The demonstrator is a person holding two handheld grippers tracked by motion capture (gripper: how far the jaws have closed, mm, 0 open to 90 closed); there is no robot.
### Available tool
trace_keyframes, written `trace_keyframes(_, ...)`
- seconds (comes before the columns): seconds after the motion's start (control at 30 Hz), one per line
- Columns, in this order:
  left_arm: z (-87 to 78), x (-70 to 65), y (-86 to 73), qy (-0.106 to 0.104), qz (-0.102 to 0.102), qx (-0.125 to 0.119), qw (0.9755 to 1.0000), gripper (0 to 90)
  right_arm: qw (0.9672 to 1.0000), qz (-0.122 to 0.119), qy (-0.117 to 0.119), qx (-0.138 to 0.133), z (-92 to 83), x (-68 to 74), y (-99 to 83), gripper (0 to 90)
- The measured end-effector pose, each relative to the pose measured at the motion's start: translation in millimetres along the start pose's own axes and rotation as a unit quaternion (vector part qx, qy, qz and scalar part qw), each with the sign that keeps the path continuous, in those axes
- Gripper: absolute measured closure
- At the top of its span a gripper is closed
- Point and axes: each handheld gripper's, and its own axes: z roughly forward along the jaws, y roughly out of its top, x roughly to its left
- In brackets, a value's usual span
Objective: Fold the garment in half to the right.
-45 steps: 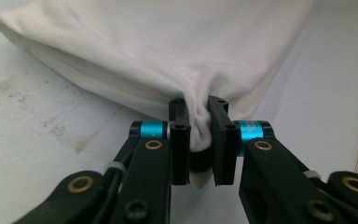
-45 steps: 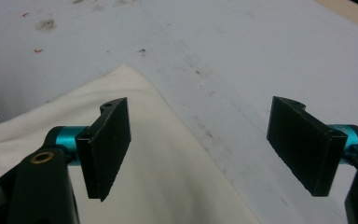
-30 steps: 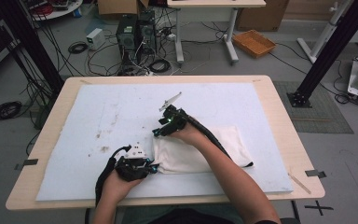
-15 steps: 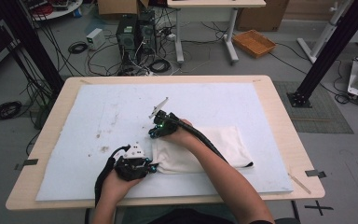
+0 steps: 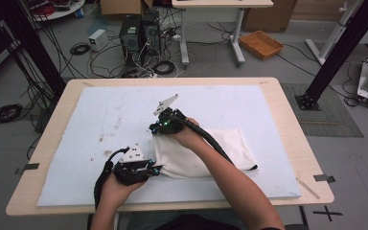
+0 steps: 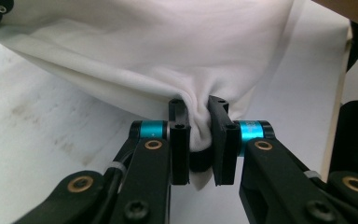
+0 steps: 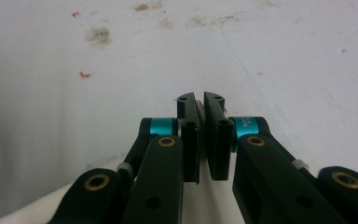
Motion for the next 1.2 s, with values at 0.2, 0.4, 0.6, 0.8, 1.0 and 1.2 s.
trace_keyframes(0.2, 3.8, -5.2, 23.2, -0.02, 0.023, -0.01, 0.9995, 79.6, 0.9997, 0.007, -0.011, -0.02, -29.1, -5.7, -6.5, 86.6)
trace_keyframes(0.4, 15.0, -15.5, 63.2, -0.05, 0.064, -0.006, 0.9967, 79.6, 0.9983, 0.016, -0.026, -0.049, -65.3, -12.8, -17.2, 86.6)
trace_keyframes(0.6, 46.2, -27.7, 97.1, -0.07, 0.097, 0.018, 0.9927, 79.6, 0.996, 0.03, -0.05, -0.067, -101.0, -23.3, -37.0, 86.5)
trace_keyframes(0.8, 78.7, -38.9, 115.3, -0.087, 0.112, 0.041, 0.989, 79.5, 0.9939, 0.051, -0.067, -0.071, -125.0, -32.1, -61.8, 86.5)
trace_keyframes(1.0, 112.5, -44.1, 125.5, -0.11, 0.118, 0.06, 0.9851, 79.5, 0.9918, 0.07, -0.083, -0.068, -139.8, -41.1, -89.1, 86.5)
trace_keyframes(1.2, 129.5, -53.1, 133.6, -0.12, 0.131, 0.069, 0.9817, 79.5, 0.9894, 0.089, -0.095, -0.064, -149.6, -47.3, -113.0, 86.5)
